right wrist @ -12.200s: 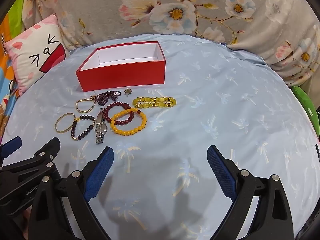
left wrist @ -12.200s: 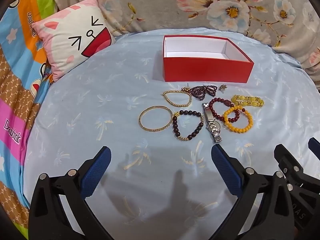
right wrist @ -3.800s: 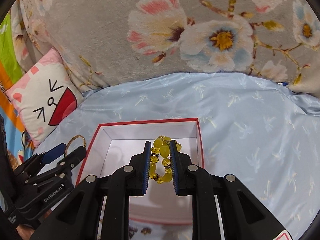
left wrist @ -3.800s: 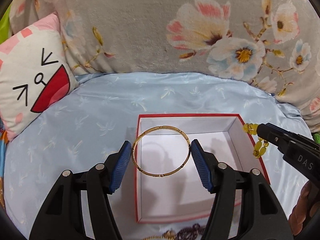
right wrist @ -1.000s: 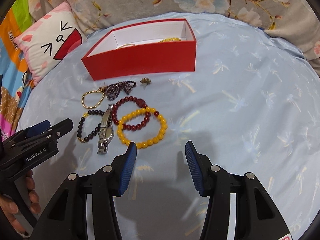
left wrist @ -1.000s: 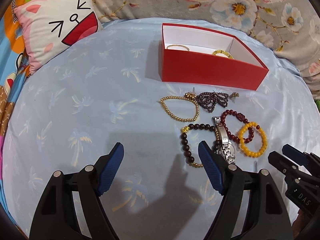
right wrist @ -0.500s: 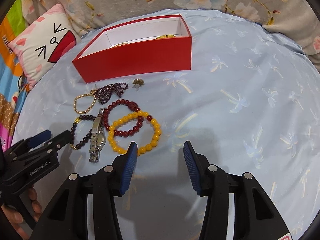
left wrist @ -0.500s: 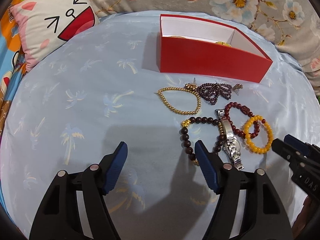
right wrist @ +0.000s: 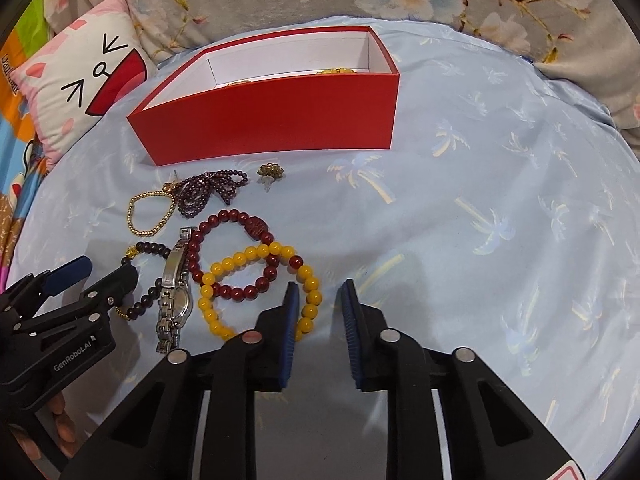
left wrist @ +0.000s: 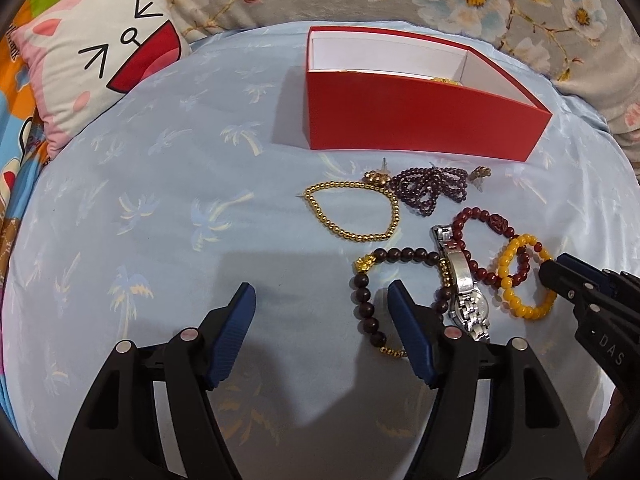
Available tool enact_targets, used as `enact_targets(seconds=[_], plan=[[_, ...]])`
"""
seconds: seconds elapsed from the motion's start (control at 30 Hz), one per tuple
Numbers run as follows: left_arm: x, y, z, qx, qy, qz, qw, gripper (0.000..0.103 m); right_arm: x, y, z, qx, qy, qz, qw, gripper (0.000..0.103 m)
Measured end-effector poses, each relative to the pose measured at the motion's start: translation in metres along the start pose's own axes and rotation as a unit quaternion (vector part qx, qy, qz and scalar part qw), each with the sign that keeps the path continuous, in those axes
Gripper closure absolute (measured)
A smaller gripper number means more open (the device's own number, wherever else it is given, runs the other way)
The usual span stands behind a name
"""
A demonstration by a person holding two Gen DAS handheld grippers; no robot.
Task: Organize jewelry
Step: 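Close the right tool on the orange bead bracelet while the left tool grasps the dark-bead bracelet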
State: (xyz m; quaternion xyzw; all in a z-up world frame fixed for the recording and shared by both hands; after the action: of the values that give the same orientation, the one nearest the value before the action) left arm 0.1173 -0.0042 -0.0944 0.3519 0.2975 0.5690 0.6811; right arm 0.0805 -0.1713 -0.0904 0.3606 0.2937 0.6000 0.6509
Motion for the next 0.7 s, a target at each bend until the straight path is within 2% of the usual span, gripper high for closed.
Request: enact_targets(seconds=[0.03,0.23,0.33,0.37,0.4,0.7], plan=[[-0.001,0.0,0.0,-0.001,-0.003,-0.002,1.0,0.042,0.0,0.0,0.0,0.001,-0.002,0.004,1.0,0.095],[-0.009,0.003,0.0,-0.008,-0.018,-0.014,0.9997,0.062,-0.002,0.003,-0.004,0.007,-0.01,0.014,1.0,0.096],[-0.01,0.005,0.0,-0.007,-0.019,-0.023,0.9995,0.079,-0.005,0.006,-0.007,0.009,-0.018,0.018,1.0,0.096],[-0.01,0.005,0.0,-0.006,-0.018,-0.028,0.9994,0.092,-0.006,0.007,-0.008,0.008,-0.019,0.019,1.0,0.096],[-0.011,0.005,0.0,-0.003,-0.018,-0.034,0.9993,0.095,-0.007,0.009,-0.009,0.008,-0.021,0.019,1.0,0.096],[-0.013,0.021,0.003,-0.003,-0.006,-0.064,0.9979,0.096,-0.011,0.031,-0.008,-0.011,-0.031,0.024,0.999,0.096]])
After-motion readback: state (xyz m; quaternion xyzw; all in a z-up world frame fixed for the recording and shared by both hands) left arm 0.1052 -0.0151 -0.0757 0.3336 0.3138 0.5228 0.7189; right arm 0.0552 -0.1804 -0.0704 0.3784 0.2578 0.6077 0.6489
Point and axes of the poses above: each gripper's, at about its wrist camera, not at the fingertips, and y roughly against the way its jaws point, x to its left, z to its top, the point moved 5 cm from there along -y, roughly the way its jaws point, and after that the axes turned 1 degree about y, right-handed, at the moved point
